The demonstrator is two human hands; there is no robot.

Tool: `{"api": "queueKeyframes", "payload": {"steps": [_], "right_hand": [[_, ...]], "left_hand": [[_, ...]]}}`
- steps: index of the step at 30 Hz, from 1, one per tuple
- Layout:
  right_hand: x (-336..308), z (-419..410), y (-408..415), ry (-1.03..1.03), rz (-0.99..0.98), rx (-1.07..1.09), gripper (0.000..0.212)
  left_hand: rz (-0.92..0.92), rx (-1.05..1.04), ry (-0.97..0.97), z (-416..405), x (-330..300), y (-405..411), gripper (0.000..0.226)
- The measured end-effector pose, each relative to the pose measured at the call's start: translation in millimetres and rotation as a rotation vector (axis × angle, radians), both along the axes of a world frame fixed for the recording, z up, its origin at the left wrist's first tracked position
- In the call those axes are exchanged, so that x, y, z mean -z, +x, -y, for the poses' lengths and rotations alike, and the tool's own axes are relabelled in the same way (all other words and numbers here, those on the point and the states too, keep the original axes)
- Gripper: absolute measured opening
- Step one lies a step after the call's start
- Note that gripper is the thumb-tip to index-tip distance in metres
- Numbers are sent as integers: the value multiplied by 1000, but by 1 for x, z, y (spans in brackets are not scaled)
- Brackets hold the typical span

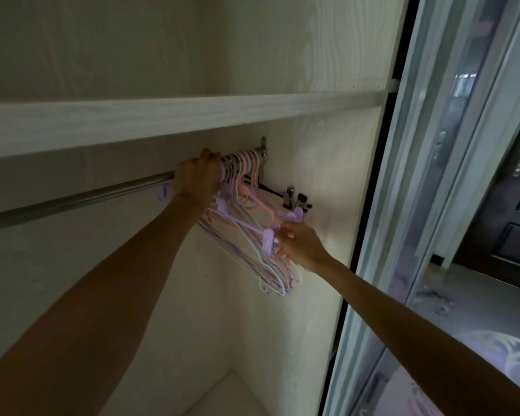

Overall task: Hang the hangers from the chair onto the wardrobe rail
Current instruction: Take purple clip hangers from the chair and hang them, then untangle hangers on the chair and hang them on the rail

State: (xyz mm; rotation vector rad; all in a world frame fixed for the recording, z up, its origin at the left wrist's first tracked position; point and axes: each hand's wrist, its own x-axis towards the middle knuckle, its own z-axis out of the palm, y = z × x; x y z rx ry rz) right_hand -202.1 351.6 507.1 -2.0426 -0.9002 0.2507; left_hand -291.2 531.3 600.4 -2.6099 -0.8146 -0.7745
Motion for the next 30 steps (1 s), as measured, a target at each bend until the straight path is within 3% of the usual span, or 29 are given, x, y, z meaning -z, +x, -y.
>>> {"api": "queueKeyframes", "payload": {"steps": [3, 7, 9, 12, 15, 16, 21, 26, 30], "right_hand": [[-2, 4, -1, -30, -20, -47, 30], [-4, 21, -6, -104, 74, -130, 31], [-1, 38, -8, -119, 117, -135, 29], [9, 73, -3, -79, 69, -108, 20], [22, 121, 4, -114, -21, -112, 19], [29, 140, 7, -128, -63, -107, 19], [74, 258, 14, -183, -216, -91, 18], [126, 393, 17, -264, -260, -7, 17], [171, 503, 17, -258, -381, 218, 18]], "left_hand": [[-15, -18, 6, 1, 4, 4, 47], [-99, -49, -11, 3, 8, 6, 78], [-99, -68, 38, 14, 11, -1, 82], [113, 69, 98, 49, 26, -10, 64], [220, 178, 197, 104, 47, -12, 30], [213, 222, 165, 129, 53, -14, 20], [169, 407, -190, 264, 95, -9, 24], [-17, 387, -517, 377, 152, 14, 28], [-104, 329, -881, 451, 206, 39, 23]]}}
